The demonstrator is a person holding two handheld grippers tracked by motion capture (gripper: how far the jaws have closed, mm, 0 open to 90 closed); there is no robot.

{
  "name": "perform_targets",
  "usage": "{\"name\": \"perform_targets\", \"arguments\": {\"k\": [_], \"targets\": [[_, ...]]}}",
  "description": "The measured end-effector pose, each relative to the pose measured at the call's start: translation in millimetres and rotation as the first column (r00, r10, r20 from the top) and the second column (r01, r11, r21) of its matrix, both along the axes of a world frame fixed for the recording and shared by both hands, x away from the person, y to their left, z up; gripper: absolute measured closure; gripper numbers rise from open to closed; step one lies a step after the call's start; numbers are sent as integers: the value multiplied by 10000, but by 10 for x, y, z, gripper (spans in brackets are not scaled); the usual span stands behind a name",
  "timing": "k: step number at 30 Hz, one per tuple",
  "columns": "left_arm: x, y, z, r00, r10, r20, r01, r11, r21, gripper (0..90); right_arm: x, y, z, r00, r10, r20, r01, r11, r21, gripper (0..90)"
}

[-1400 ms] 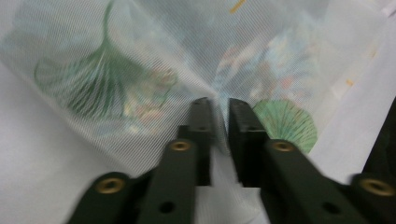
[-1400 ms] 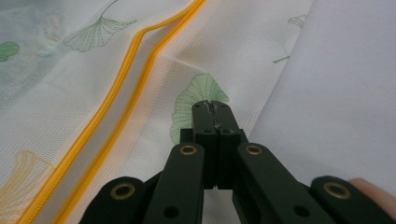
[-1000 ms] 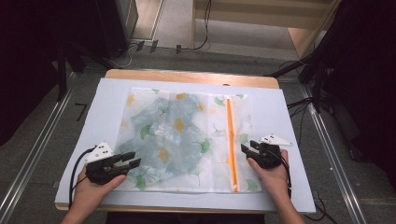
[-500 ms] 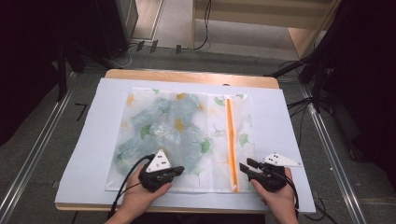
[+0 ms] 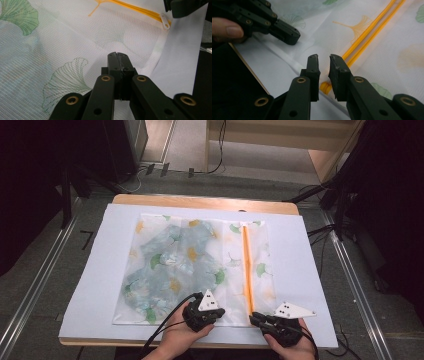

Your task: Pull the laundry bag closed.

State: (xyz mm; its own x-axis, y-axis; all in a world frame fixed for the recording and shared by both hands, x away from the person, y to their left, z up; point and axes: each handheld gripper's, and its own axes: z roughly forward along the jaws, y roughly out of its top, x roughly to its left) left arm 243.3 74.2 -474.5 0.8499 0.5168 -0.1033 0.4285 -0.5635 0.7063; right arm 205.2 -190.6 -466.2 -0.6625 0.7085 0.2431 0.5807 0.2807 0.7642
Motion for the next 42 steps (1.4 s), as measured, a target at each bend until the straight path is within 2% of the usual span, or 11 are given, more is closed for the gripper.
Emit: {"name": "perform_targets", "arguments": {"k": [2,5,10,13,14,17,30,32,33,35,42], "targets": [[20,19,-9,9998,34,-220,-38,9998,-170,900,0,38,-29,9999,127,30,-126,9994,-335,764],[15,22,-14,9996,105,-255,-110,9997,-206,900,13,76,-65,9999,-92,85,97,9976,-689,618],[30,37,-19,9990,124,-419,-137,9994,-311,900,-2,127,-96,9995,-88,298,124,9923,-1232,536],[47,47,-22,9981,118,-606,-144,9990,-418,900,-19,184,-117,9976,-94,685,224,9814,-1909,565],[46,46,-24,9982,115,-583,-141,9990,-435,900,-25,195,-104,9961,-136,874,308,9796,-1988,648],[49,48,-22,9981,97,-603,-122,9991,-411,900,-19,181,-98,9976,-69,688,192,9835,-1797,715],[37,43,-24,9987,123,-493,-144,9990,-427,900,13,38,-57,9996,-33,297,53,9977,-671,735],[37,43,-25,9988,119,-479,-140,9989,-437,900,15,31,-55,9996,-27,287,46,9977,-674,768],[37,43,-24,9987,120,-493,-141,9990,-426,900,13,23,-52,9996,4,278,15,9978,-667,868],[35,43,-21,9989,108,-450,-125,9993,-358,900,18,-6,-46,9998,-26,213,41,9977,-671,900],[30,37,-19,9989,147,-437,-162,9993,-352,900,31,-12,-38,9999,-104,3,104,9976,-691,900]]}}
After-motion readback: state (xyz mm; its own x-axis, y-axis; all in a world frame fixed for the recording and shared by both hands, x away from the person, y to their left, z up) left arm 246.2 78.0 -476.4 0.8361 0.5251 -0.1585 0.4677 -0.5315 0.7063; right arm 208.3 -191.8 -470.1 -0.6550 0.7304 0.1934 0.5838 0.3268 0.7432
